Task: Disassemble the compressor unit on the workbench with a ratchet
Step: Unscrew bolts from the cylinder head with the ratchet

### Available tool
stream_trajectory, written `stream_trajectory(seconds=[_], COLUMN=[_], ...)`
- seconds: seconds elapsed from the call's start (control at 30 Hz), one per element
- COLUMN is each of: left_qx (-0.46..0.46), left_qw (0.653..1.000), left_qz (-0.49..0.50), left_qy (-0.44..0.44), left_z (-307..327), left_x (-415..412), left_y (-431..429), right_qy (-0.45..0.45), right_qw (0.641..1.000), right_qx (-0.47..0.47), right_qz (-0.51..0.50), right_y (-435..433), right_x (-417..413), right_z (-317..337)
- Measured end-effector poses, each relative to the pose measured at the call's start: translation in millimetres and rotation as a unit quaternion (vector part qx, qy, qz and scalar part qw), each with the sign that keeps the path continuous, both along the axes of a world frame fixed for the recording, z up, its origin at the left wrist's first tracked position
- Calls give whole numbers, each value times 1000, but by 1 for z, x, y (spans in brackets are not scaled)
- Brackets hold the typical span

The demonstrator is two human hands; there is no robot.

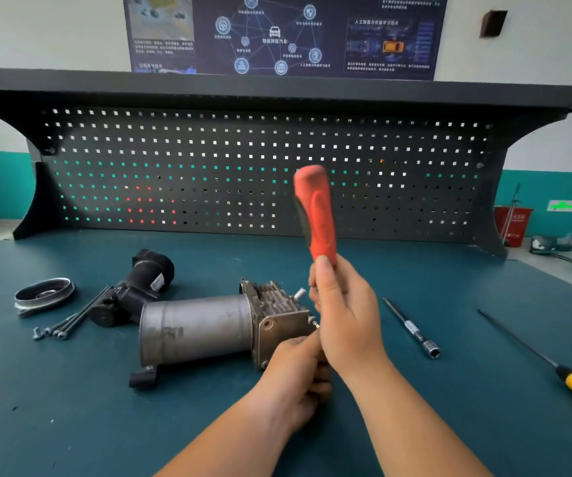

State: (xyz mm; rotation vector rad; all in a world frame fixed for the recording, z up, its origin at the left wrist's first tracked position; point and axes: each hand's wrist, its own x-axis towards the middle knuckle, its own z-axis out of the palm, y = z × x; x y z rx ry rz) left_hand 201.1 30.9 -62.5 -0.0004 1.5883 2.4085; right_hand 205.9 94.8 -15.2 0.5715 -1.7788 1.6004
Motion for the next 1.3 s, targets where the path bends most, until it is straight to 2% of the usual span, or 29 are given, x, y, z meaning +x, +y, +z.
stream_trajectory(seconds=[0.1, 0.17, 0.23, 0.3, 0.37, 0.43, 0.5, 0.57, 0.63, 0.73, 0.8, 0.9, 0.97, 1.03, 1.2, 1.23, 1.3], left_qx=[-6, -2, 8, 22, 37, 44, 40, 30, 13, -13, -25, -22, -18, -18, -8, 1, 12], left_qw=[1000, 1000, 1000, 999, 999, 999, 999, 999, 999, 1000, 1000, 1000, 1000, 999, 1000, 1000, 1000], left_qz=[1, 5, 11, 11, 6, 4, 12, 25, 29, 17, 0, -6, -6, -10, -3, -3, -5], left_qy=[11, 20, 21, 21, 21, 23, 14, 1, -7, -15, -2, 17, 24, 31, 28, 26, 24], left_z=[0, 1, 1, 2, 3, 3, 5, 6, 5, 6, 6, 6, 6, 6, 6, 6, 6], left_x=[-1, -2, -2, -2, -2, -2, -1, -1, 0, 1, 1, 2, 2, 2, 1, 1, 1], left_y=[-1, -1, 0, 1, 1, 3, 3, 2, -1, -5, -5, -5, -6, -6, -3, -3, -3], right_qy=[-5, -42, -101, -175, -248, -289, -296, -278, -249, -183, -120, -57, -46, -55, -109, -142, -220], right_qw=[1000, 996, 977, 929, 848, 776, 756, 783, 835, 918, 960, 985, 989, 989, 972, 956, 897], right_qx=[0, -73, -182, -322, -465, -558, -581, -554, -488, -346, -230, -81, -33, -44, -189, -244, -377], right_qz=[20, 41, 47, 44, 51, 62, 59, 52, 48, 73, 106, 140, 138, 132, 83, 77, 72], right_y=[1, 3, 8, 18, 30, 38, 39, 36, 30, 20, 15, 12, 11, 12, 21, 24, 33], right_x=[0, -1, -6, -13, -21, -27, -28, -27, -24, -17, -10, -4, -3, -4, -12, -16, -22], right_z=[-1, 2, 5, 8, 7, 3, 0, 2, 6, 7, 5, 2, 2, 4, 10, 11, 11])
